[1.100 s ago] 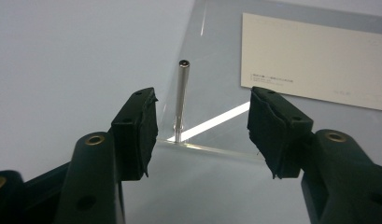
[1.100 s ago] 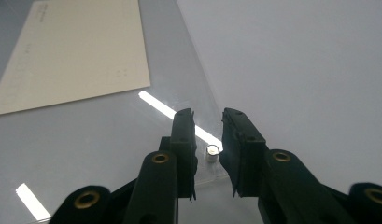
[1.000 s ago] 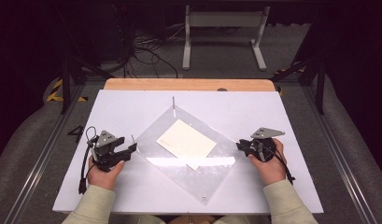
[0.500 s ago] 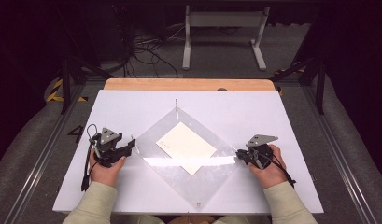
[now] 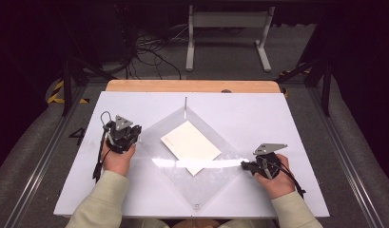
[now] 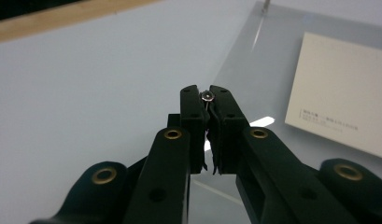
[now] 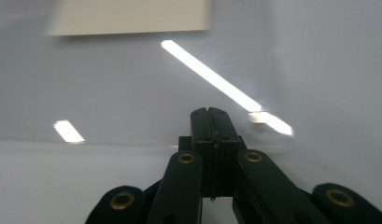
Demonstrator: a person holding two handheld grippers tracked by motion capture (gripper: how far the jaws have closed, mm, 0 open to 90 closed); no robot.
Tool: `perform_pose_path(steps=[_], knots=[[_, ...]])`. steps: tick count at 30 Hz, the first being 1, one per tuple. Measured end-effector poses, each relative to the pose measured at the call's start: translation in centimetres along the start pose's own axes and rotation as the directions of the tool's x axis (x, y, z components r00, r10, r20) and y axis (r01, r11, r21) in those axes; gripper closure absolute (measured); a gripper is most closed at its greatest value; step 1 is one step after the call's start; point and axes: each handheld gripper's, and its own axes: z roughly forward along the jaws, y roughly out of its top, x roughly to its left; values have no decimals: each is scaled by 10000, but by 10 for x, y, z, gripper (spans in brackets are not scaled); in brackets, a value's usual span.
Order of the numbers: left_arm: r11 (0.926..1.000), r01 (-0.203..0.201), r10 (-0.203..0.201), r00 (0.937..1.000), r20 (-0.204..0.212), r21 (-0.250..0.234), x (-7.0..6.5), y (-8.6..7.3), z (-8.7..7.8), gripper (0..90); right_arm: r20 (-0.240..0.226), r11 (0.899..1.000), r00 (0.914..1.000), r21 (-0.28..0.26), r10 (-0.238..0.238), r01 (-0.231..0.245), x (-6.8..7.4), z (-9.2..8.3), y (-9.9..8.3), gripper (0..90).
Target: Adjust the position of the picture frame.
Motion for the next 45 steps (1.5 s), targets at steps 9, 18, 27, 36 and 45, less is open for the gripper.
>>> perform_pose_path(steps=[9, 18, 27, 36, 45], knots=[[9995, 53, -55, 10000, -81, -319, -4, 43, 35, 838, 511, 9980, 9968, 232, -607, 596, 16, 2, -8, 887], [9930, 1119, -1146, 9903, 792, 372, 12, 36, 87, 801, 1259, 9951, 9908, -789, -495, 597, 14, -16, -9, 797], [9966, -3, 65, 9971, 758, -821, -6, 22, 21, 557, 2223, 9941, 9745, -940, -312, 533, -7, -8, -4, 730], [9909, -1040, 1224, 9606, 2496, -857, -39, -21, -28, 525, 2178, 9944, 9727, -492, -805, 933, -11, 0, 2, 833], [9854, -1689, 1638, 9039, 3953, -220, -55, -54, -49, 530, 697, 9844, 9821, -24, -1752, 1758, 16, 2, 0, 833]])
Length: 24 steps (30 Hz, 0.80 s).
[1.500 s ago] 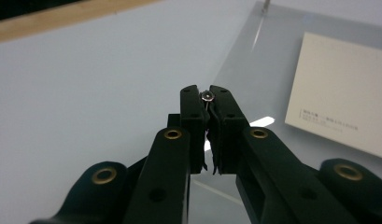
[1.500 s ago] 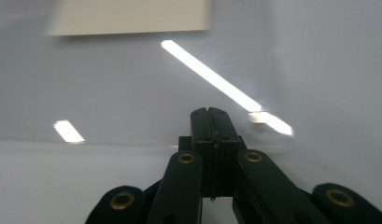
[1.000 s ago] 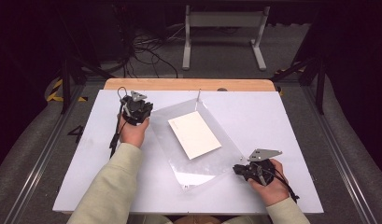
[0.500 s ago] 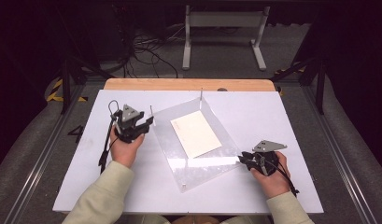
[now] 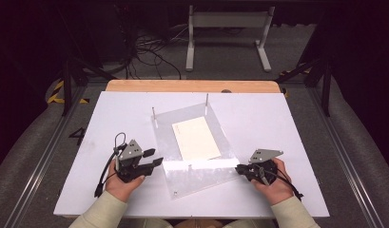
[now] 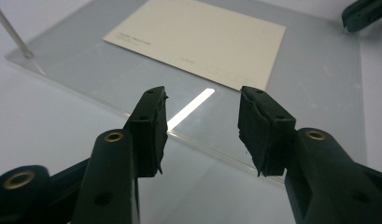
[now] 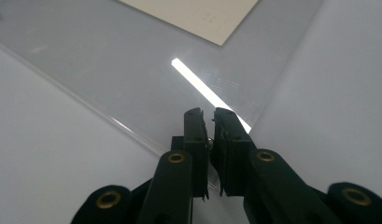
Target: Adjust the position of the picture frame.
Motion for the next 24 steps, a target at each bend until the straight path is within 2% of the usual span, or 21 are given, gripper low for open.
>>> perform_pose_path(steps=[1, 3, 8, 11, 15, 17, 20, 22, 24], knots=[[9997, -157, 157, 9999, 5, 177, -3, -4, -2, 539, -124, 9999, 9998, 74, -143, 144, 5, 1, 1, 833], [9992, -233, 229, 9997, 127, 328, -6, -8, -7, 554, -338, 9990, 9986, 186, -409, 415, 16, 3, 4, 835], [9984, 20, -60, 9975, 700, 568, -14, -19, -21, 606, -979, 9956, 9913, 261, -875, 904, 43, 7, 8, 836], [9966, -91, 16, 9959, 909, 819, -20, -25, -28, 640, -1183, 9918, 9856, 281, -1207, 1248, 55, 9, 10, 836], [9925, -586, 450, 9911, 1254, 1075, -32, -30, -36, 666, -1298, 9908, 9833, 294, -1273, 1321, 57, 10, 11, 835], [9915, -598, 409, 9863, 1597, 1158, -33, -31, -36, 676, -1534, 9931, 9819, 193, -1115, 1158, 54, 11, 10, 828], [9785, -737, 358, 9805, 1932, 1926, -35, -34, -30, 716, -1833, 9950, 9783, 82, -962, 994, 52, 12, 9, 782], [9676, -844, 353, 9785, 2034, 2379, -37, -36, -25, 740, -1916, 9934, 9752, 57, -1111, 1143, 52, 13, 11, 782], [9634, -914, 395, 9782, 2039, 2520, -38, -37, -23, 756, -1820, 9893, 9729, 59, -1425, 1460, 53, 14, 12, 820]])
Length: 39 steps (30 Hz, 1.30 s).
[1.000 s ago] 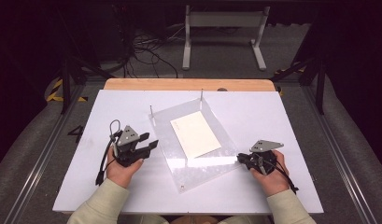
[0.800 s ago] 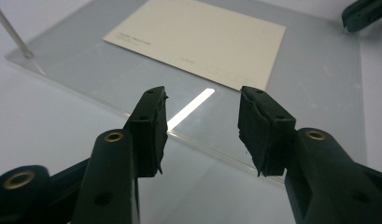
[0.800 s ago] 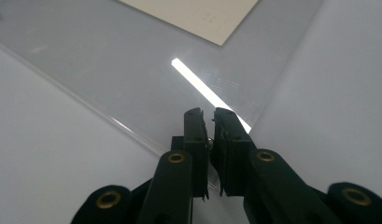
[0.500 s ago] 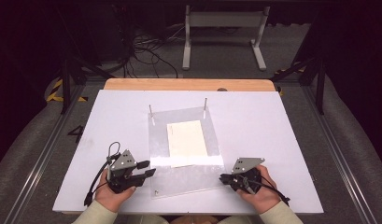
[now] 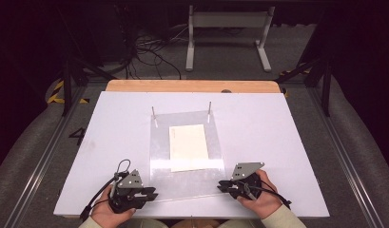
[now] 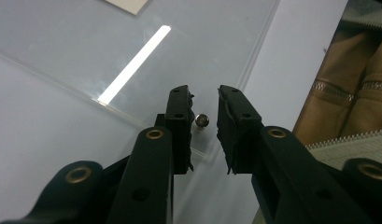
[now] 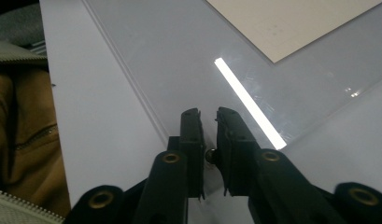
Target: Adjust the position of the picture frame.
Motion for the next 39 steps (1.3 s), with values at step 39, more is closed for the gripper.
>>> perform_pose_path(steps=[39], knots=[[9976, -557, 497, 9893, 1375, 402, -9, 2, 8, 829, -1144, 9945, 9919, 819, -552, 648, 25, -21, -15, 844]])
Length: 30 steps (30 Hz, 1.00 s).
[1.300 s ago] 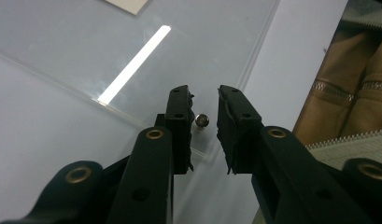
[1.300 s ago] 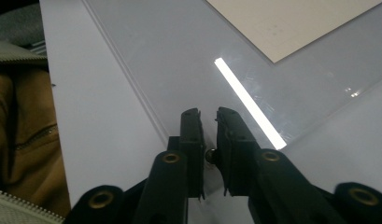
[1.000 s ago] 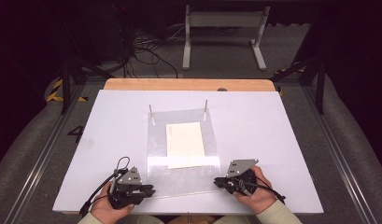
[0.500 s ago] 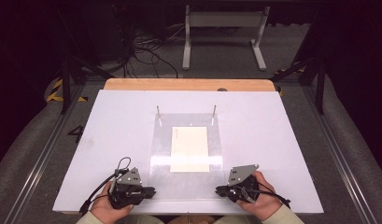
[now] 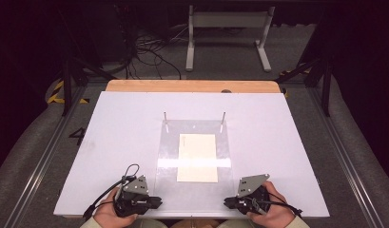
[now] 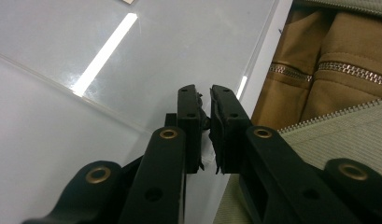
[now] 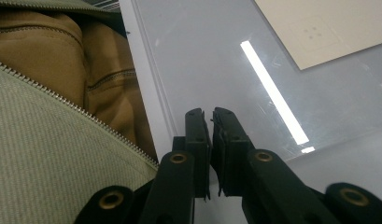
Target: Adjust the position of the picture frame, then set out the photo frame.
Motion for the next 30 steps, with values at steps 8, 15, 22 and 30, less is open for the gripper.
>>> perform_pose_path(steps=[8, 15, 22, 30], knots=[[9997, -67, 68, 10000, 46, -244, 3, 1, -4, 771, 7, 9973, 9996, -673, 280, -279, -4, -3, -1, 713], [9758, 74, -250, 9967, -776, -2186, 11, 12, -27, 620, 925, 9669, 9939, -2527, 601, -349, -15, -24, 6, 718], [9235, 449, -1358, 9671, -2153, -3810, 38, 22, -43, 532, 1572, 9530, 9795, -2935, 1258, -753, -30, -30, 17, 681], [8985, 796, -2144, 9377, -2733, -4316, 58, 22, -35, 490, 2341, 9423, 9585, -3251, 1624, -802, -52, -33, 37, 700]])
